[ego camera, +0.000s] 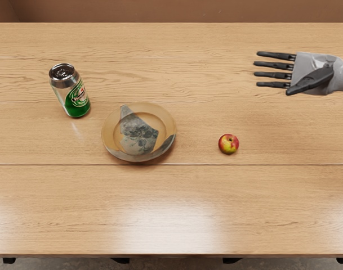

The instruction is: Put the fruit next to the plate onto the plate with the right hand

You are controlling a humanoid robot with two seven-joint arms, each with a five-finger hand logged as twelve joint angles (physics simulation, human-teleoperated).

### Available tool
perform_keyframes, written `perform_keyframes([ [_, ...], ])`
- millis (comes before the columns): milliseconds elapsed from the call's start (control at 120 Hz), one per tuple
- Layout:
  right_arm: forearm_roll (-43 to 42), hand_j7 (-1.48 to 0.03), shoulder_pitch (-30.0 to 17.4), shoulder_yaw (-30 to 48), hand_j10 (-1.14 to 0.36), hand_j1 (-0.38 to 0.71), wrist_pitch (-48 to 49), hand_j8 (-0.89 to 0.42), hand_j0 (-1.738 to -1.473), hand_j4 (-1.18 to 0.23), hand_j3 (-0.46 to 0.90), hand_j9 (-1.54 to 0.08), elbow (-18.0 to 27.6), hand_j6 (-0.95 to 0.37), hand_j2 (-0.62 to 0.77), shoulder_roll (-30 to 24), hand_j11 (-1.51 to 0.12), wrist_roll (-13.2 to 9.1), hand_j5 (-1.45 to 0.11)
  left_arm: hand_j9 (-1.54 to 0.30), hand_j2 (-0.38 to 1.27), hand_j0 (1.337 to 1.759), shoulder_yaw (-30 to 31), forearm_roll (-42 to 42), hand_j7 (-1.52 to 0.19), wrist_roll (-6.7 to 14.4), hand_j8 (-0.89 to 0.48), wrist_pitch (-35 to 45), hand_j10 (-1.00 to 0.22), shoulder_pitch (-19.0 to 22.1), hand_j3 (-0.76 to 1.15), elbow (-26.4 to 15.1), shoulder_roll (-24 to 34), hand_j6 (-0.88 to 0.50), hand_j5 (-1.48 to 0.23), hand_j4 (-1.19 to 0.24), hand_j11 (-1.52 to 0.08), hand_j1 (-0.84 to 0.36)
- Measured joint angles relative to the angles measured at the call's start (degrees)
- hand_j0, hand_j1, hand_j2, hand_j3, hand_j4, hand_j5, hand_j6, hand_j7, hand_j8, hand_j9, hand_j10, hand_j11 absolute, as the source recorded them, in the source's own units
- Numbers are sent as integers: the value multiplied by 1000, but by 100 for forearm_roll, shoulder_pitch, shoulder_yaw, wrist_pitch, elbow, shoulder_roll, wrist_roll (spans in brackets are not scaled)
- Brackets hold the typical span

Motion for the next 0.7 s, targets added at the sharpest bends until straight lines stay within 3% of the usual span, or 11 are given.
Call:
perform_keyframes([
  [217, -136, -40, 43, 234, -28, -312, 2, -27, -1658, -28, 0, -40, -66, -26, -6, -12, -40, 31, -40, -318, 49, 1658, 0, 3, -318, 0, -245, 1, -245, 0, 0, 0, 0, -245, -318, -245, -318, 55],
  [358, -1988, -41, 185, 866, -29, -311, 2, -29, -1658, -29, 0, -41, 40, -28, -6, -124, -41, 146, -41, -318, 49, 1658, 0, 2, -318, 0, -245, -1, -245, 0, 0, 0, 0, -245, -318, -245, -318, 55],
  [558, -4379, -42, 216, 1099, -32, -311, 1, -32, -1658, -32, 0, -42, 1691, -32, -6, -331, -42, 219, -42, -318, 49, 1658, 0, 1, -318, 0, -245, 0, -245, 0, 0, 0, 0, -245, -318, -245, -318, 55],
  [700, -4954, -47, 168, 982, -37, -307, -110, -37, -1658, -37, 0, -47, 2458, -38, -6, -138, -47, -103, -47, -318, 49, 1658, 1, 2, -318, 0, -245, 1, -245, 0, 0, 1, 0, -245, -318, -245, -318, 55],
])
